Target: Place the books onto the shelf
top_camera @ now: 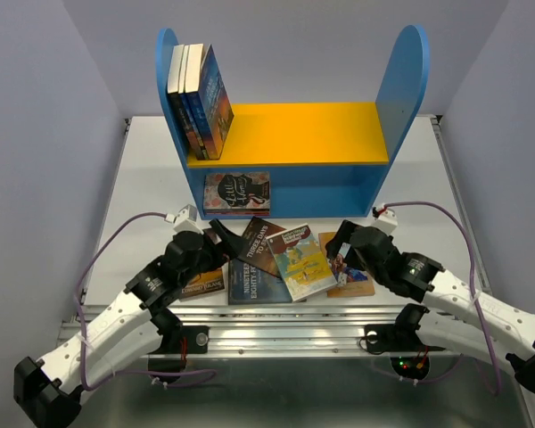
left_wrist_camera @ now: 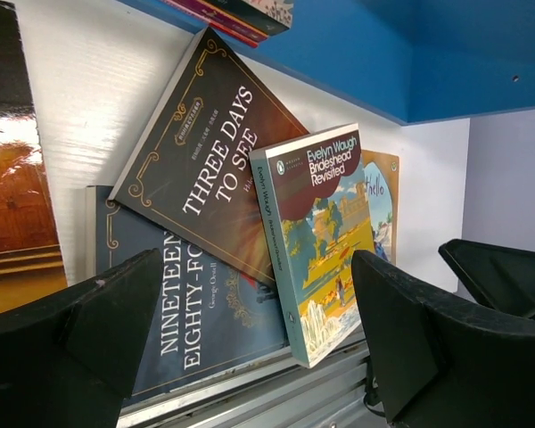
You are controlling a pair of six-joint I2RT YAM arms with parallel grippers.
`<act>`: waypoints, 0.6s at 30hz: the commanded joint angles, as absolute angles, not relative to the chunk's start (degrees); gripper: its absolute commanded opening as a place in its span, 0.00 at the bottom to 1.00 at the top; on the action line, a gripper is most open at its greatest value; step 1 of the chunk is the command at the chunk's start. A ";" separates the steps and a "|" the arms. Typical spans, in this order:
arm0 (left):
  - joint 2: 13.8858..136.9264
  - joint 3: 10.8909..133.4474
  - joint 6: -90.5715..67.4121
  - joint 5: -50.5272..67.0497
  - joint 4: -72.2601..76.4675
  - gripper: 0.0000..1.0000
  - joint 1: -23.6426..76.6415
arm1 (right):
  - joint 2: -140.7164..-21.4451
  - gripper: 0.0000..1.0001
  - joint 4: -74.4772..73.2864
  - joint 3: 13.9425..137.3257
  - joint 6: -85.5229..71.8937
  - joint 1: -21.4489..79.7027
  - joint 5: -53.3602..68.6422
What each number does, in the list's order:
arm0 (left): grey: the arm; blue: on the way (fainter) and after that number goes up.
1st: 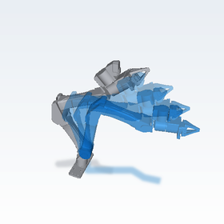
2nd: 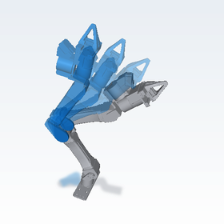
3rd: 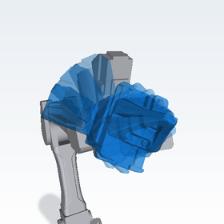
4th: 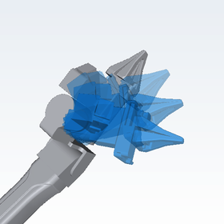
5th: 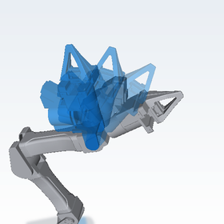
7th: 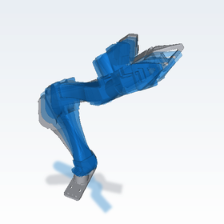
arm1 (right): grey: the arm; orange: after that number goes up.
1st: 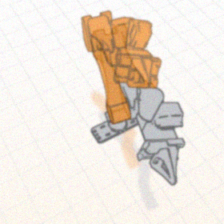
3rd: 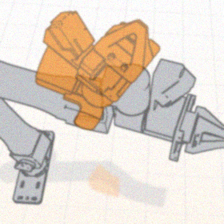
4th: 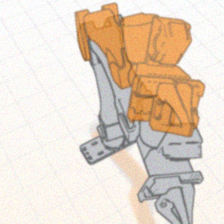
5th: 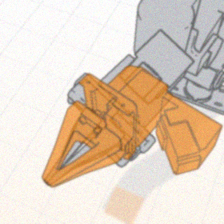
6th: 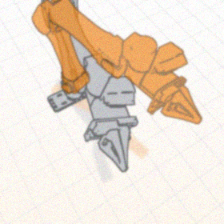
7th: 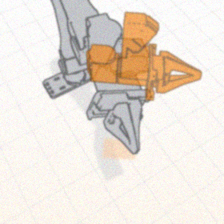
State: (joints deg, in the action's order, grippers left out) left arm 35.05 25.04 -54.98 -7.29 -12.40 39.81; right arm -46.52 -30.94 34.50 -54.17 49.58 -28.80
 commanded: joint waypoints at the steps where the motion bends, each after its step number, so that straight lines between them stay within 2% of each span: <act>1: 37.09 23.29 -55.02 -4.23 -7.39 0.99 40.17 | -45.61 1.00 -27.60 34.37 -51.09 50.10 -29.19; 6: 40.51 21.36 -55.37 2.26 0.07 0.99 40.17 | -47.37 1.00 -19.43 31.03 -46.05 50.10 -22.07; 9: 43.32 20.40 -56.07 4.91 5.34 0.99 40.52 | -49.65 1.00 -18.90 30.59 -47.20 50.10 -23.73; 18: 55.89 21.97 -59.32 4.75 15.19 0.99 46.58 | -59.85 1.00 -12.05 29.18 -47.63 50.10 -18.11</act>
